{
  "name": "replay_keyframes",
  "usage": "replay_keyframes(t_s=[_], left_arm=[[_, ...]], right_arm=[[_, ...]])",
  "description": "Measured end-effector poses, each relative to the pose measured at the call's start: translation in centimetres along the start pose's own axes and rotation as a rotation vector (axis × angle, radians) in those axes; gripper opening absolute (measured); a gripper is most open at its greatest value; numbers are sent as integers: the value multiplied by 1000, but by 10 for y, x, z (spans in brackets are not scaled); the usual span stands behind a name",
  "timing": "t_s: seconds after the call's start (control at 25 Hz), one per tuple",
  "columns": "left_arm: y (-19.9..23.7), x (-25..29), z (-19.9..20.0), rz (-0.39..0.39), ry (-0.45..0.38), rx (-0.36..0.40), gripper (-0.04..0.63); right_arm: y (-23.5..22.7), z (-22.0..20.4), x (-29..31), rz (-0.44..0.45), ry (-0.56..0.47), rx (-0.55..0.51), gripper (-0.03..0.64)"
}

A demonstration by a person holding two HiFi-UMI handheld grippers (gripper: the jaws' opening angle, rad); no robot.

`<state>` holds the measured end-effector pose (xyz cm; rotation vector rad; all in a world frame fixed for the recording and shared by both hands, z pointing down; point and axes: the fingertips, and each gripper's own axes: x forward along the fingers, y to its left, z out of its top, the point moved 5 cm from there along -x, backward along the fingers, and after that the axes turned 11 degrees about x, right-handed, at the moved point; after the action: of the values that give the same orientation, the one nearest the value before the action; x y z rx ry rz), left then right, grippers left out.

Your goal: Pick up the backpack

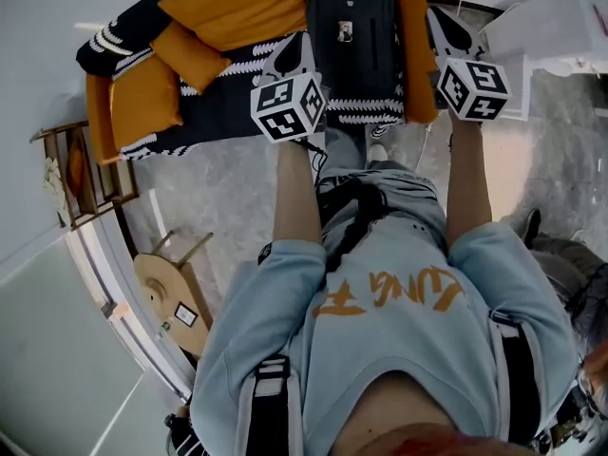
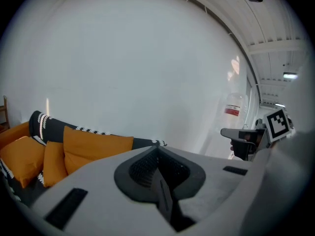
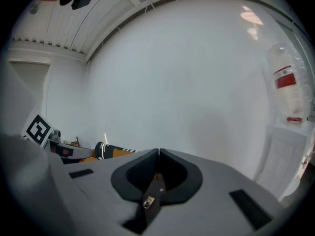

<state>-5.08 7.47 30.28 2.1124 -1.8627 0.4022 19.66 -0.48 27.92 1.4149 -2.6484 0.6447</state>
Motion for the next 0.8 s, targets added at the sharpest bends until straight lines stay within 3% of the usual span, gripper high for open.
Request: replay_keyframes(t_s=[0.24, 0.56, 0.8], left_arm=[[20, 57, -28, -65, 77, -83, 21], [68, 113, -70, -87, 191, -181, 21], [83, 140, -112, -136, 295, -221, 23]], right_arm=[[-9, -35, 47, -34, 123, 16, 28], [-13, -80, 105, -67, 277, 60, 28], [-18, -124, 130, -104, 390, 109, 29]])
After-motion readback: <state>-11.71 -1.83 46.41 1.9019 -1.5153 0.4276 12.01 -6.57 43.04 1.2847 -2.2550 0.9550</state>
